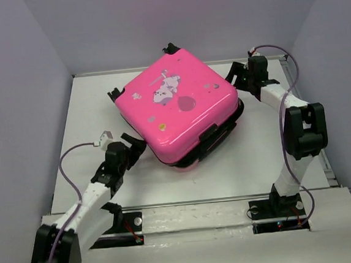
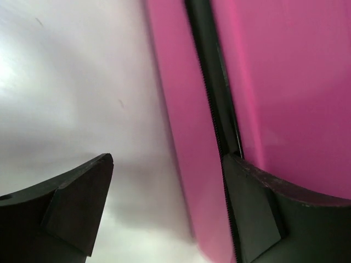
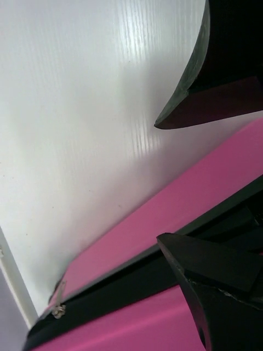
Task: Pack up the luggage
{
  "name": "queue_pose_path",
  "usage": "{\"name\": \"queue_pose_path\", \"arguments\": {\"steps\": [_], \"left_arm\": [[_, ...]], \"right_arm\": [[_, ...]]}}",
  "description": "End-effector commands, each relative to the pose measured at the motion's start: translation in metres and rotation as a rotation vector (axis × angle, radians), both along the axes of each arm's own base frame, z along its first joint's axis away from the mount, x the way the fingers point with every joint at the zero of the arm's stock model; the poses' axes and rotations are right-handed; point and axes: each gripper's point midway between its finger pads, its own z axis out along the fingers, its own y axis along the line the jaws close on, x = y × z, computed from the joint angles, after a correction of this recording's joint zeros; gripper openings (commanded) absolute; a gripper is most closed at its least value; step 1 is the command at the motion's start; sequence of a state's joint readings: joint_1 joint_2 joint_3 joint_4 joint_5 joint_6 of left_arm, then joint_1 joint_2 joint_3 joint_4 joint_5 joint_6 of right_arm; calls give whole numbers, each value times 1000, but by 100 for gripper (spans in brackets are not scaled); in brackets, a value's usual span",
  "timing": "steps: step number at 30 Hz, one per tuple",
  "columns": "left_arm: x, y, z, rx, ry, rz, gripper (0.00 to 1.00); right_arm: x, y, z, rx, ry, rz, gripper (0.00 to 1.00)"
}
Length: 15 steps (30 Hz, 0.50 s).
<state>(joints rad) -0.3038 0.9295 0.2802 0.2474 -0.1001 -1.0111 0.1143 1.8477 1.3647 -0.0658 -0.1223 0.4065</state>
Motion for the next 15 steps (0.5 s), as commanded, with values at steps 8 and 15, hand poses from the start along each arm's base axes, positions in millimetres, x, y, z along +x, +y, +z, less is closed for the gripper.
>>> {"name": "queue_pose_path", "arguments": {"steps": [8,15], "left_arm": [[20,6,238,248,-444,-102,99],[102,53,210,54,-372,-114,99]], "right_arm": [[-15,1,9,155,76,209,90],[-26,7,7,178,61,245,91]]}}
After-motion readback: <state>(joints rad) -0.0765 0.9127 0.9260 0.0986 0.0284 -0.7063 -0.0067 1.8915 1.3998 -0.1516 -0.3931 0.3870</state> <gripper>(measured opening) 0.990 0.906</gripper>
